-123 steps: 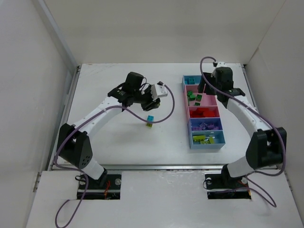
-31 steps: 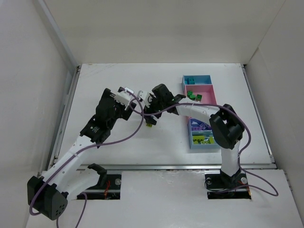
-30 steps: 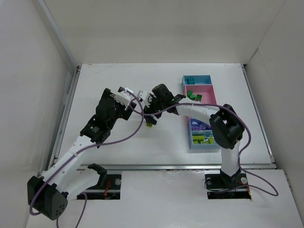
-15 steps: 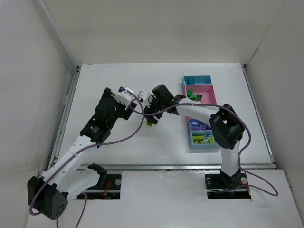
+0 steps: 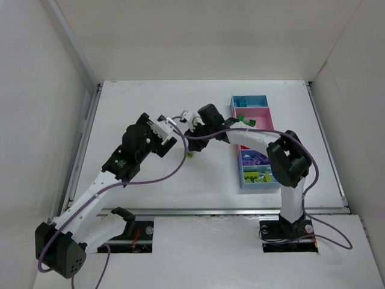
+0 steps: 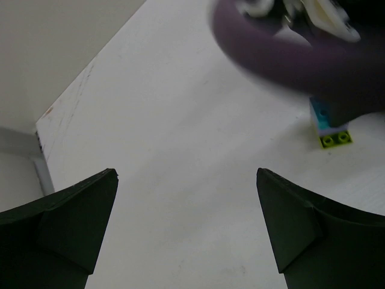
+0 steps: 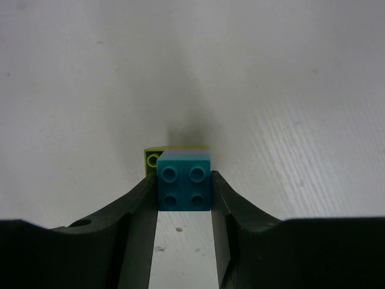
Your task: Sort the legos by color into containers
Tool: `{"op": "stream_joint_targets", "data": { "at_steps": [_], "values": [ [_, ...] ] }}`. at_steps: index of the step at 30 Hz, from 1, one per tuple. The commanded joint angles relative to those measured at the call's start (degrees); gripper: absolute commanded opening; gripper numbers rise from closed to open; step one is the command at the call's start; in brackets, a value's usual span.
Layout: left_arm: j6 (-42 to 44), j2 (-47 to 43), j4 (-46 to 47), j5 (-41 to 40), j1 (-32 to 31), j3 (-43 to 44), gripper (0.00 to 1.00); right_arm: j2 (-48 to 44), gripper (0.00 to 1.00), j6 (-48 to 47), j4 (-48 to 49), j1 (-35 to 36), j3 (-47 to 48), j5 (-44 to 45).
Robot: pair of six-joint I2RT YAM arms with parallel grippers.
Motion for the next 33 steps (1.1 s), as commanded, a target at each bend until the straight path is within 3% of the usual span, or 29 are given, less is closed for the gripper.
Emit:
{"op": "stream_joint_targets", "data": {
  "at_steps": [1, 6, 15, 27, 33],
  "values": [
    [5.4, -0.9, -3.7, 10.7, 0.1, 0.9, 0.99, -4.9, 0.06, 7.1, 5.5, -4.2, 1.8, -5.2],
    [9.7, 0.3, -6.4, 17.8, 0.1, 0.9, 1.0, -11.1, 0.01, 14.6, 7.2, -5.7, 1.1, -4.7],
    [5.5, 5.8, 7.9, 18.5, 0.1, 4.6, 1.0, -15.3, 0.0, 31.2, 9.9, -3.5, 5.3, -0.3],
    [1.7, 11.4, 10.2, 22.7, -0.4, 10.5, 1.0, -17.5, 0.0, 34.1, 12.6, -1.3, 3.6, -3.0],
    [3.1, 11.4, 7.7, 29.6, -0.4, 11.1, 0.71, -18.6, 0.0, 34.7, 13.1, -1.3, 3.1, -3.7]
  ]
}}
